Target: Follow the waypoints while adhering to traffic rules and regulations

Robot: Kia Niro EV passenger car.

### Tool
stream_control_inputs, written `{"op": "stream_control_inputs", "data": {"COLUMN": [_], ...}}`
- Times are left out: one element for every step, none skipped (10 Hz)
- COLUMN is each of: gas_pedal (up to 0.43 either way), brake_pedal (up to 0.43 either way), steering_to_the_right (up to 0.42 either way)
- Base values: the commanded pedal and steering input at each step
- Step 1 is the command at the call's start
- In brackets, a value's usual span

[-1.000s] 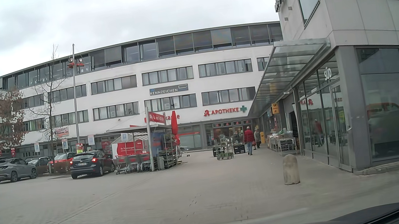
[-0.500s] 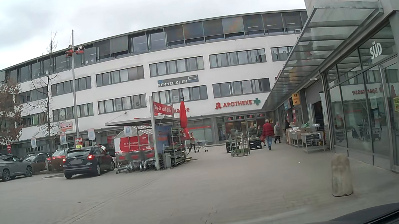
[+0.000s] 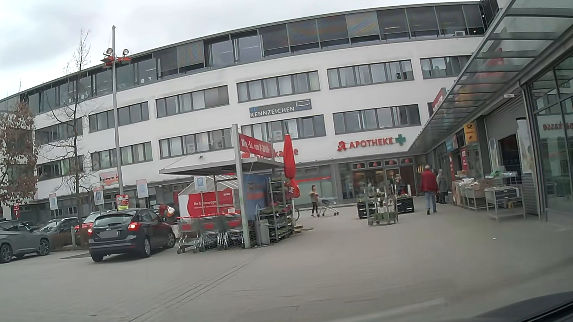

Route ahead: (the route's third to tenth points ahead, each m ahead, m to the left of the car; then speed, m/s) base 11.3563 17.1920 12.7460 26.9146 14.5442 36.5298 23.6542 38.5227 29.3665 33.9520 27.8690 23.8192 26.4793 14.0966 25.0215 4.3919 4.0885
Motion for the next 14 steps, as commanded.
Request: {"op": "stream_control_inputs", "data": {"gas_pedal": [0.0, 0.0, 0.0, 0.0, 0.0, 0.0, 0.0, 0.0, 0.0, 0.0, 0.0, 0.008, 0.02, 0.13], "brake_pedal": [0.177, 0.201, 0.213, 0.213, 0.213, 0.207, 0.14, 0.0, 0.0, 0.0, 0.0, 0.0, 0.0, 0.0], "steering_to_the_right": [-0.175, -0.203, -0.239, -0.278, -0.298, -0.316, -0.323, -0.335, -0.365, -0.396, -0.42, -0.431, -0.44, -0.45]}}
